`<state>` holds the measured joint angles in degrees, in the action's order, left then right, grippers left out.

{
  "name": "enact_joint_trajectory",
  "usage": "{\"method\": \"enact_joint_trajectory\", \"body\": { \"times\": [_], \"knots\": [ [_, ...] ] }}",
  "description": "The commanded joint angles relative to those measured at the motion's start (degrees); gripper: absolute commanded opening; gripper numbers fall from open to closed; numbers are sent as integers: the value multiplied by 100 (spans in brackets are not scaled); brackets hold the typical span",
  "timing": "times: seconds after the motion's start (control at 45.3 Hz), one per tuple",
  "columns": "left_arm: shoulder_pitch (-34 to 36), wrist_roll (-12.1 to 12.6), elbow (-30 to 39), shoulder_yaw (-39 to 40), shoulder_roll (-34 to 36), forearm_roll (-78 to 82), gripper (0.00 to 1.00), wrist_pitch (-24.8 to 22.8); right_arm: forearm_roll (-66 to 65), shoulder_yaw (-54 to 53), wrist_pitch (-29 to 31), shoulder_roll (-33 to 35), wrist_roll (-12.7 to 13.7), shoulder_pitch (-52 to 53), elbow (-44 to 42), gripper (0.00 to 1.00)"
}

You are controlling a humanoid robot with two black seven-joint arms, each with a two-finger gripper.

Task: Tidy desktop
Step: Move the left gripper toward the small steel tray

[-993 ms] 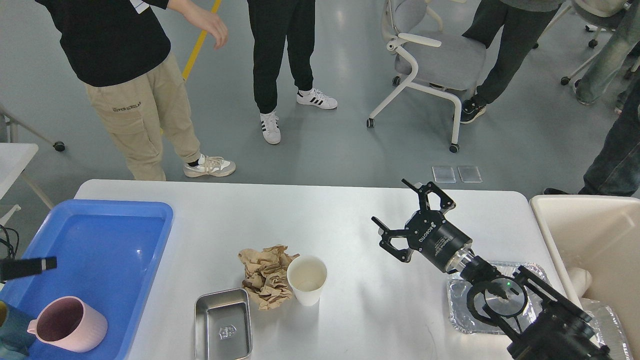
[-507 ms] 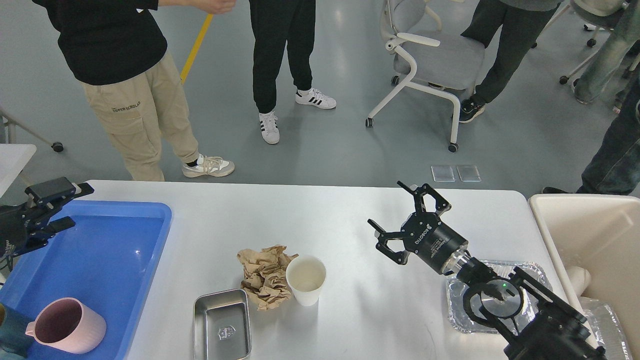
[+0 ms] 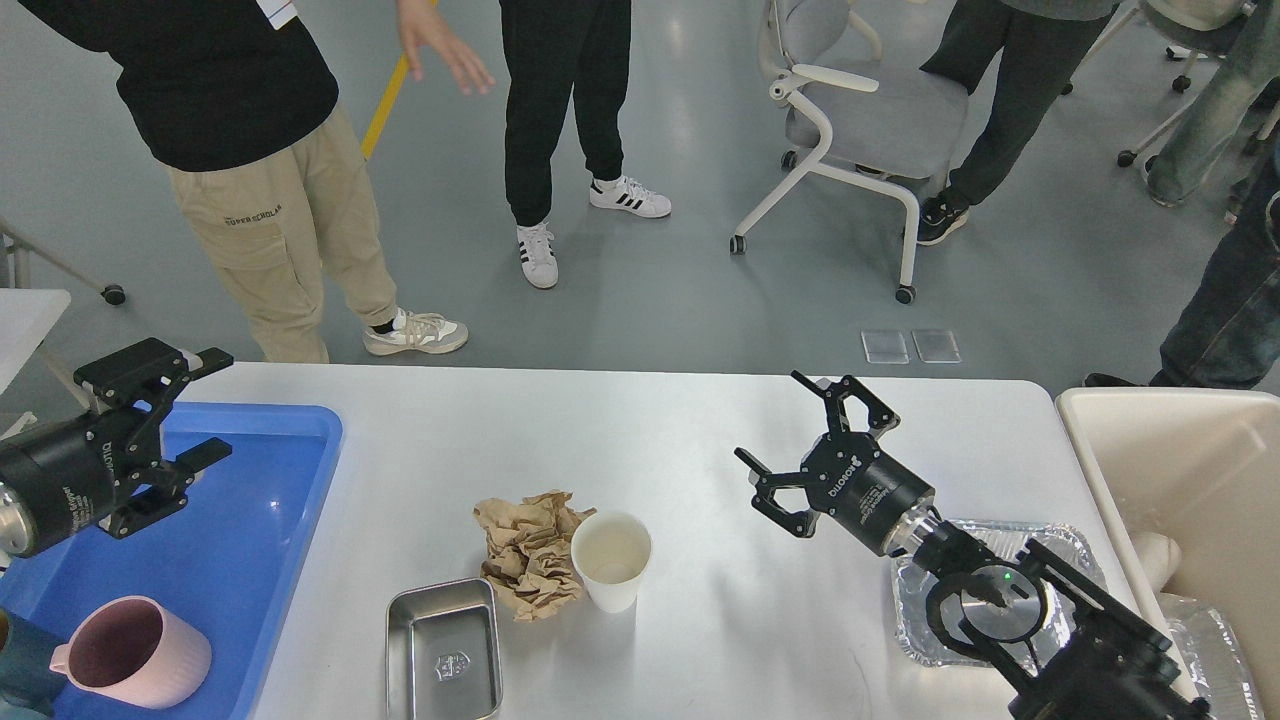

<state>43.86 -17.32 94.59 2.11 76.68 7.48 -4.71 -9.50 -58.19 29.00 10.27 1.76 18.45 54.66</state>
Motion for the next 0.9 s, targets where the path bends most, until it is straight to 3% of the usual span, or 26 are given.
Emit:
{"method": "enact_joint_trajectory", "body": {
  "times": [0.0, 0.176, 0.397, 0.882],
  "knots": [
    [-18, 1, 288, -35, 496, -1, 97, 67, -61, 1, 0, 1, 0, 1, 0, 100],
    [-27, -8, 482, -44, 936, -36, 97, 110, -61, 1, 0, 1, 0, 1, 0, 100],
    [-194, 18, 438, -44, 1068, -106, 97, 1165, -61, 10, 9, 19, 0, -8, 0, 100],
    [-238, 71, 192, -61, 805, -581, 97, 1183, -61, 1, 18, 54, 0, 0, 18, 100]
  ]
}}
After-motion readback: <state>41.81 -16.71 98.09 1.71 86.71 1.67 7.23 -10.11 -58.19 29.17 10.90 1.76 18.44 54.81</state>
